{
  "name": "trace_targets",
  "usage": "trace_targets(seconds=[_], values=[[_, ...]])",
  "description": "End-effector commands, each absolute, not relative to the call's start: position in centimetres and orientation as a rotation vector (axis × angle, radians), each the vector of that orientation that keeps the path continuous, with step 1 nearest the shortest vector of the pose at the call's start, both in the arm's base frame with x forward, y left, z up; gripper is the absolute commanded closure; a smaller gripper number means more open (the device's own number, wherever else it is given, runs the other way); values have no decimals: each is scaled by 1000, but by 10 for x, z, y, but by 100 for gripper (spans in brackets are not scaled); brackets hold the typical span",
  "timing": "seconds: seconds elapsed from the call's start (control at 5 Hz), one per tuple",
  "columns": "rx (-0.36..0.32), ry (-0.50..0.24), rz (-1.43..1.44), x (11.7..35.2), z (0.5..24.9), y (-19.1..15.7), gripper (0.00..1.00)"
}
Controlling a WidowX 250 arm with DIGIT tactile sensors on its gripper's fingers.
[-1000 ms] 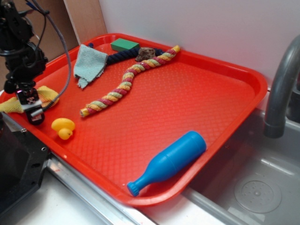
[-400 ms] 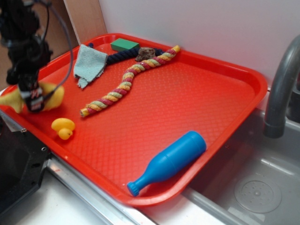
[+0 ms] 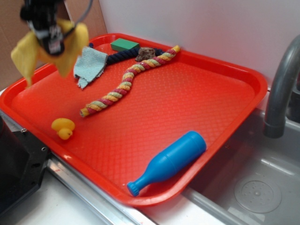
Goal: Grab the yellow cloth.
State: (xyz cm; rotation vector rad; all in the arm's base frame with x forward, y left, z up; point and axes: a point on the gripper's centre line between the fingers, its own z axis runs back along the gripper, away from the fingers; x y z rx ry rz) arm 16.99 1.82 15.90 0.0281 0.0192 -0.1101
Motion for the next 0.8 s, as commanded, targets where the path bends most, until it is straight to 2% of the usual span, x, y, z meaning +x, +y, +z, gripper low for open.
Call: trace_targets(seconds=[0.0, 0.2, 0.6], values=[[-19, -119, -147, 192, 271, -32, 100], [-32, -140, -148, 193, 275, -36, 100], [-50, -148, -156, 191, 266, -37, 100]])
